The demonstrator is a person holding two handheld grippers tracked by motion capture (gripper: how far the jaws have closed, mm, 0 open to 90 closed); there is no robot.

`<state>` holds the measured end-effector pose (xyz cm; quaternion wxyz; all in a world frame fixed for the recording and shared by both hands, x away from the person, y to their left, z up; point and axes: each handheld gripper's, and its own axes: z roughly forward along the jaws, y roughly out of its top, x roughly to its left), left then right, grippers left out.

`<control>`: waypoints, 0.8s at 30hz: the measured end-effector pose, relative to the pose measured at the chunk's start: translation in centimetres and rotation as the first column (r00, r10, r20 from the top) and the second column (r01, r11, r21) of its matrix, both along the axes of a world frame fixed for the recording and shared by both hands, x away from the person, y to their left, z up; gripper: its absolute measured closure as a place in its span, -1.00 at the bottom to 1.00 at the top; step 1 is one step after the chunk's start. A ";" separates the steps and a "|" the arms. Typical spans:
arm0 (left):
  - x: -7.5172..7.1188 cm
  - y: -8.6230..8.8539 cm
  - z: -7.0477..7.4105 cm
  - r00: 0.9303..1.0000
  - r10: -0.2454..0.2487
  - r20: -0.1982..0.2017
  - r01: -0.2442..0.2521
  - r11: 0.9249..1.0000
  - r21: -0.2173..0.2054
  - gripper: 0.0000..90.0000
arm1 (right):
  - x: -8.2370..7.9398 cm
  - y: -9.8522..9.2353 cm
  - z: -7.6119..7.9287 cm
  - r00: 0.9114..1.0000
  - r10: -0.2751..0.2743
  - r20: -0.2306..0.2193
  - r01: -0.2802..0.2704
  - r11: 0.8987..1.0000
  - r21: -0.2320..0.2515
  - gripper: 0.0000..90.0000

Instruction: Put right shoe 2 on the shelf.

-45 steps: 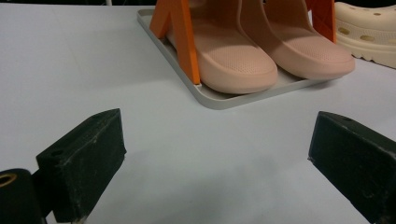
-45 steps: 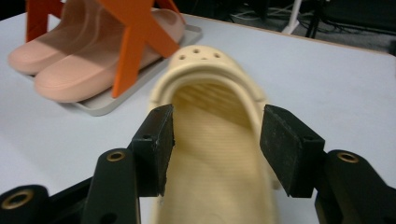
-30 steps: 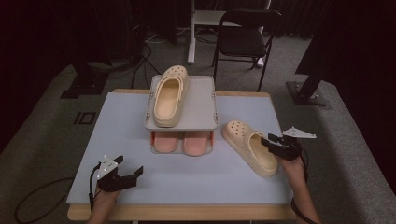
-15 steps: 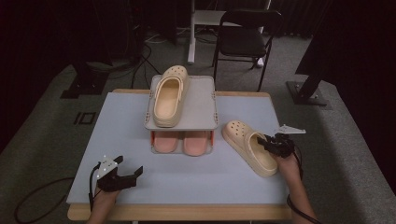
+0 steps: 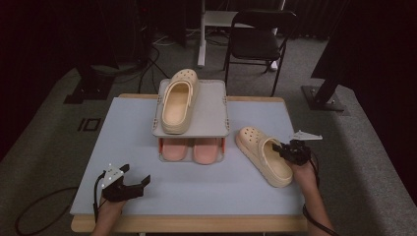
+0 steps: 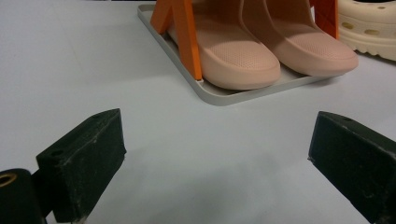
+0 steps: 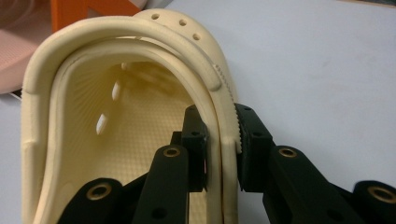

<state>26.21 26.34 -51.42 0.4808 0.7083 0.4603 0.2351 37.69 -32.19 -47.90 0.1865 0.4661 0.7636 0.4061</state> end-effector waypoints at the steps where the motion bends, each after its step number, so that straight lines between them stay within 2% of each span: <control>1: 0.0 0.0 0.0 1.000 -0.001 0.000 0.001 1.000 0.002 -0.92 | -0.1 0.0 0.2 1.000 -0.004 0.005 0.004 1.000 -0.003 0.69; 9: 0.0 -0.1 0.0 1.000 0.000 0.001 0.000 1.000 0.002 -0.92 | -0.4 0.1 2.2 1.000 -0.006 0.030 0.006 1.000 0.020 0.69; 24: -0.1 -0.1 0.1 1.000 -0.001 0.005 0.001 1.000 0.004 -0.92 | -0.8 0.0 6.2 0.996 -0.051 0.071 0.049 0.999 0.020 0.69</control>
